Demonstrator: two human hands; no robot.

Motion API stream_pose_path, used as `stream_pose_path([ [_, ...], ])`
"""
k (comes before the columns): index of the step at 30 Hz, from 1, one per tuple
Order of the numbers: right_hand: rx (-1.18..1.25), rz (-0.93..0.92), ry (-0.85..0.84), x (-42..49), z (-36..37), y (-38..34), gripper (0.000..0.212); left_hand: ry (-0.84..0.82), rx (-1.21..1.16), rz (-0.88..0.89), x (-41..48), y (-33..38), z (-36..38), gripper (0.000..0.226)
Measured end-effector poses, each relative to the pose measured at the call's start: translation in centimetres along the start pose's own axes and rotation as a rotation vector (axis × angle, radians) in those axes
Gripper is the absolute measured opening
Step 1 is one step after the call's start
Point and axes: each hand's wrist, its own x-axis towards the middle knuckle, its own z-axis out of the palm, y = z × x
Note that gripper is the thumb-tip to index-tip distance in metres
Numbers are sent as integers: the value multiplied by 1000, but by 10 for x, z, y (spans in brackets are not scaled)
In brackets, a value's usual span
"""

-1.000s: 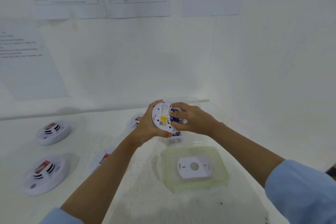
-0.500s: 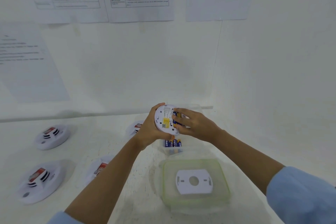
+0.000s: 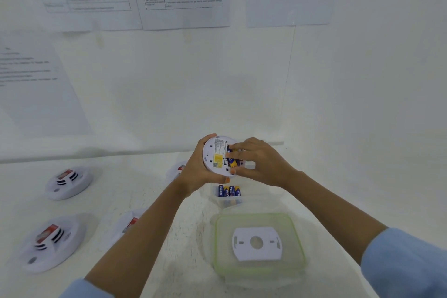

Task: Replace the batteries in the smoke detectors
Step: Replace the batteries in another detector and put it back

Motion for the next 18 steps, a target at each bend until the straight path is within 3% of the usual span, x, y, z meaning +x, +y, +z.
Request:
stream_pose_path([
  [6, 185, 216, -79, 9, -15, -7, 46, -11, 26, 10, 2, 0, 3, 102],
  [10, 427, 398, -23, 8, -27, -4, 43, 31, 48, 28, 2, -2, -4, 105],
  [15, 275, 572, -483, -7, -10, -1, 29, 82, 66, 42, 0, 0, -10, 104],
  [18, 255, 589, -562, -10, 9, 4, 24, 78, 77, 45, 1, 0, -10, 103],
])
